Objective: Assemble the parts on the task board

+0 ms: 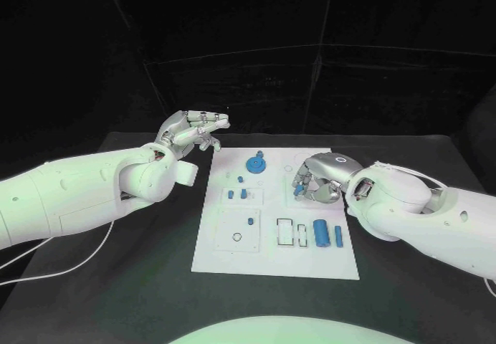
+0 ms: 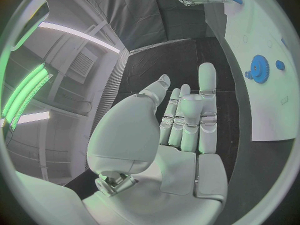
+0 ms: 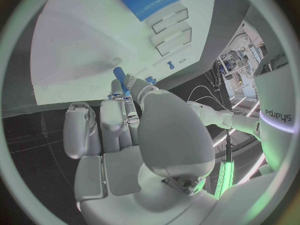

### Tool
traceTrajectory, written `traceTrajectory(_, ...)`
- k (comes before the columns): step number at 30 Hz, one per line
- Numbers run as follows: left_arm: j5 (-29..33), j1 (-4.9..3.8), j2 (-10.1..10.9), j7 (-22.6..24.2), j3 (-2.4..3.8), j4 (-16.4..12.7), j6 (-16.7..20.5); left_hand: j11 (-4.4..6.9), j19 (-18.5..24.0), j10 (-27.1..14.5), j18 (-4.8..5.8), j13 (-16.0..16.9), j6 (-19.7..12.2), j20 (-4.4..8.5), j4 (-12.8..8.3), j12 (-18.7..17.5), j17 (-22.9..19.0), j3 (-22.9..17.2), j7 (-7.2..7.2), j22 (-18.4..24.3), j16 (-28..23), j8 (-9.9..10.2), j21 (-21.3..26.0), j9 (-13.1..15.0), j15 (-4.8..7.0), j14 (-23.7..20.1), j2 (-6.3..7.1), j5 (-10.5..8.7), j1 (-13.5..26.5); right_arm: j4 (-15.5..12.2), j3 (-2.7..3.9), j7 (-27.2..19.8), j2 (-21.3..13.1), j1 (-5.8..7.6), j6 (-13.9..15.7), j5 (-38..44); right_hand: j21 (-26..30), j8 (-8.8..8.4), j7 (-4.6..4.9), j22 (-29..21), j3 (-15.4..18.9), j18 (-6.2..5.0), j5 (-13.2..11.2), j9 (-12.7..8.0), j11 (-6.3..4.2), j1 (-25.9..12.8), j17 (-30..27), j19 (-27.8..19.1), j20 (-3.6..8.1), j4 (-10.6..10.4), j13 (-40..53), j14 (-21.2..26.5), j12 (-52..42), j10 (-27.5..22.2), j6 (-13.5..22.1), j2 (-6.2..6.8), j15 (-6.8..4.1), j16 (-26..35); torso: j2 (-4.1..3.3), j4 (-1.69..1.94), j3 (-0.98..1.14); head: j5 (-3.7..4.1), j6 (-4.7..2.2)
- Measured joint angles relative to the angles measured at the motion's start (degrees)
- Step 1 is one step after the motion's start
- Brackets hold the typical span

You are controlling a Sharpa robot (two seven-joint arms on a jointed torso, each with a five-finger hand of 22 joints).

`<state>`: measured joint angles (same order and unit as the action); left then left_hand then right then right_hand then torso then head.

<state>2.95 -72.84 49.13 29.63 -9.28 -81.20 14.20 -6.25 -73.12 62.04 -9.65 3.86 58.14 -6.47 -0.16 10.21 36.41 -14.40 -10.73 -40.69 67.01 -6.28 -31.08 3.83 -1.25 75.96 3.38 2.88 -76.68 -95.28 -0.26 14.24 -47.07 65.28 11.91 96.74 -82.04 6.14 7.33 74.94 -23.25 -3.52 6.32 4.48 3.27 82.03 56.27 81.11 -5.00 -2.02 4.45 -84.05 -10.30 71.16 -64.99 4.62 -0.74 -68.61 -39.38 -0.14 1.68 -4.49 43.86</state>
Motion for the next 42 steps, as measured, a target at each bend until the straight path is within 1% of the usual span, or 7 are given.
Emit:
traceTrajectory(10,0.0,0.0,0.0,0.0,0.0,0.1,0.0,0.0,0.0,0.0,0.0,0.0,0.0,0.0,0.0,0.0,0.0,0.0,0.0,0.0,0.0,0.0,0.0,0.0,0.0,0.0,0.0,0.0,0.0,-6.5,0.09,0.5,-1.8,0.08,3.7,-2.5,0.0,-0.06,0.06,0.0,0.0,0.0,-0.1,0.0,0.0,-0.1,0.0,0.0,0.0,0.0,0.0,0.0,0.2,0.0,-0.1,-0.22,0.0,0.0,0.08,0.05,-0.02,-0.08,-0.04)
traceTrajectory(14,0.0,0.0,-0.1,-0.1,0.0,0.2,0.0,0.0,0.0,0.0,0.0,0.0,0.0,0.0,0.0,0.0,0.0,0.0,0.0,0.0,0.0,0.0,0.0,0.0,0.0,0.0,0.0,0.0,0.0,-7.7,0.09,0.4,0.6,0.08,4.4,-3.6,0.0,-0.25,0.06,0.0,0.0,-0.01,-0.3,0.0,0.0,-0.1,0.0,0.0,0.0,0.0,0.0,0.0,0.2,0.0,-0.1,-0.29,0.0,0.0,0.04,0.1,-0.02,-0.42,0.04)
traceTrajectory(20,0.0,0.0,-0.3,-0.1,0.0,0.1,-0.1,0.0,0.0,0.0,0.0,0.0,0.0,0.0,0.0,0.0,0.0,0.0,0.0,0.1,0.0,0.0,0.0,0.0,0.0,0.0,0.0,0.0,0.0,-7.2,0.02,-0.7,6.4,-0.25,5.0,-4.7,0.0,-0.11,0.07,0.0,0.0,-0.01,-0.3,0.0,0.0,-0.1,0.0,0.0,0.0,0.0,0.0,0.0,0.4,0.0,-0.1,-0.28,0.0,0.0,-0.03,0.11,-0.02,-0.83,0.3)
traceTrajectory(22,0.0,0.0,-0.4,-0.1,0.0,0.1,-0.1,0.0,0.0,0.0,0.0,0.0,0.0,0.0,0.0,0.0,0.0,0.0,0.0,0.1,0.0,0.0,0.0,0.0,0.0,0.0,0.0,0.0,0.0,-6.7,-0.51,-1.2,7.9,-0.44,5.0,-4.8,0.0,-0.11,0.07,0.0,0.0,-0.02,-0.3,0.0,0.0,-0.1,0.0,0.0,0.0,0.0,0.0,0.0,0.4,0.0,-0.1,-0.28,0.0,0.0,-0.03,0.11,-0.03,-1.04,0.36)
traceTrajectory(30,0.0,-0.01,-0.5,-0.1,0.0,0.0,-0.1,0.0,0.0,0.0,0.0,0.0,0.0,0.0,0.0,0.0,0.0,0.0,0.0,0.1,0.0,0.0,0.0,0.0,0.0,0.0,0.0,0.0,0.0,-3.5,-4.09,-3.0,12.2,-1.21,3.8,-5.2,0.0,-0.09,0.1,0.0,0.0,-0.02,-0.3,0.0,0.0,-0.1,-0.2,0.0,0.0,0.0,0.0,0.0,0.8,0.0,0.1,-0.27,0.0,0.0,-0.03,0.18,-0.12,-1.81,0.93)
traceTrajectory(35,0.0,-0.02,-0.6,-0.1,0.0,0.0,-0.1,0.0,0.0,0.0,0.0,0.0,0.0,0.0,0.0,0.0,0.0,0.0,0.0,0.0,0.0,0.0,0.0,0.0,0.0,0.0,0.0,0.0,0.0,-1.7,-4.93,-3.4,13.6,-2.12,2.2,-4.9,0.0,-0.1,0.08,0.0,0.0,-0.02,-0.4,-0.1,0.0,-0.3,-0.2,0.0,0.0,0.0,0.0,0.0,1.1,0.0,0.1,-0.09,0.0,0.0,-0.03,0.18,-0.1,-2.21,1.1)
traceTrajectory(42,0.0,-0.02,-0.7,-0.1,0.01,0.0,-0.1,0.0,0.0,0.0,0.0,0.0,0.0,0.0,0.0,0.0,0.0,0.0,0.0,0.0,0.0,0.0,0.0,0.0,0.0,0.0,0.0,0.0,0.0,-0.4,-5.19,-3.6,14.7,-2.75,0.2,-4.0,0.0,-0.16,0.08,0.0,0.0,-0.02,-0.4,-0.2,0.0,-0.4,-0.2,0.0,0.0,0.0,0.0,0.0,1.1,0.0,0.2,-0.02,0.01,0.0,0.0,0.16,-0.05,-2.44,1.18)
